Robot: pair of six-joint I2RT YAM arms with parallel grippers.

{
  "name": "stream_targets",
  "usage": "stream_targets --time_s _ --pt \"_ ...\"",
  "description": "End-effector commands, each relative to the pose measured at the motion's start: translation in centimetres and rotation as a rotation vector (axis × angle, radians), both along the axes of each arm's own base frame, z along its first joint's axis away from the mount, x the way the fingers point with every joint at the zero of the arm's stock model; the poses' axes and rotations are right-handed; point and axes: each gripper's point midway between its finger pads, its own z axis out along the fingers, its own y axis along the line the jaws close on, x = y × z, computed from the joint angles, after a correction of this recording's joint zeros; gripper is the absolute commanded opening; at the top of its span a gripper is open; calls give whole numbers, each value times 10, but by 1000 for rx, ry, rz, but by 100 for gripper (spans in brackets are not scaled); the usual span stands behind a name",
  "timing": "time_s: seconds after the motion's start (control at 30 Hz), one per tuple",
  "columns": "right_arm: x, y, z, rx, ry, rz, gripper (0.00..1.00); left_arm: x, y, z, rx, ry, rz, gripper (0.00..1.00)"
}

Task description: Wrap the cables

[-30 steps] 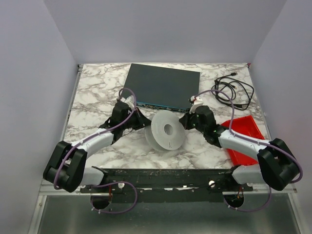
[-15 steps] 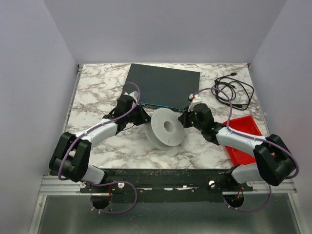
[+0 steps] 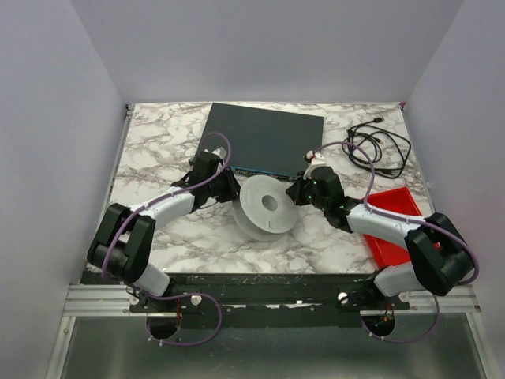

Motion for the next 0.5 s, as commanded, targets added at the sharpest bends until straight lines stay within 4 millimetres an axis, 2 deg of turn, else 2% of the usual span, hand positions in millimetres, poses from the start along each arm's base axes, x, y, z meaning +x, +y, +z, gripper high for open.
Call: stream_targets --time_s 0.0,0.47 --pt "2 16 14 66 -10 28 1 2 29 -30 165 36 66 24" --pt "3 19 9 74 -1 22 1 10 29 -27 185 39 75 35"
